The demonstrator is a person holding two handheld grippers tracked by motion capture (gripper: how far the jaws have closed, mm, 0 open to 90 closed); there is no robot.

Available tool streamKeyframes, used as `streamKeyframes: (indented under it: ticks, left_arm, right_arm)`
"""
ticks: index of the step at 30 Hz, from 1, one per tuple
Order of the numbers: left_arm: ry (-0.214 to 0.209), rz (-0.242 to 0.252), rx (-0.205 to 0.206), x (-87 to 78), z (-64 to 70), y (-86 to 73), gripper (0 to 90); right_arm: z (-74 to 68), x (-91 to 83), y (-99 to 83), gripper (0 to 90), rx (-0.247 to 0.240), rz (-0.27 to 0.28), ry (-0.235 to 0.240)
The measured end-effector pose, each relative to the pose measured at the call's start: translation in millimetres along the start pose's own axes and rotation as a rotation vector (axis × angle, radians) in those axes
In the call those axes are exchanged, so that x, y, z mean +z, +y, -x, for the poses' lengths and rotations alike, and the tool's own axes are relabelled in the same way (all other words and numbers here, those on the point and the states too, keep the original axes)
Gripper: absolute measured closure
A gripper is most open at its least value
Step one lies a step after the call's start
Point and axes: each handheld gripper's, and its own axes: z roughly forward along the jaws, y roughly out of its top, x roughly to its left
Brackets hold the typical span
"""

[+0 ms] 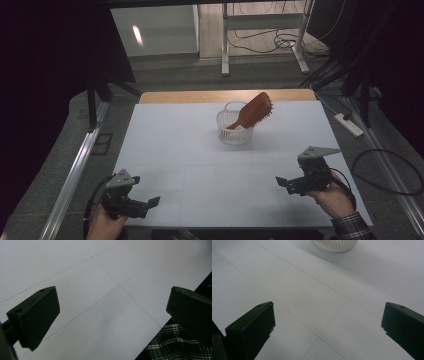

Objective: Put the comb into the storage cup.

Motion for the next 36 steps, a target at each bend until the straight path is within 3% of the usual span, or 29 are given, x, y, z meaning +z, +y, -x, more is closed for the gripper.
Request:
streamKeyframes:
  ticks: [36]
  left_arm:
    - [0.003,-0.003,0.002,0.7,0.5,0.2,0.0]
  right_arm:
    - [11.9,-28.3,-41.2,0.0,0.074,-0.015,-0.065]
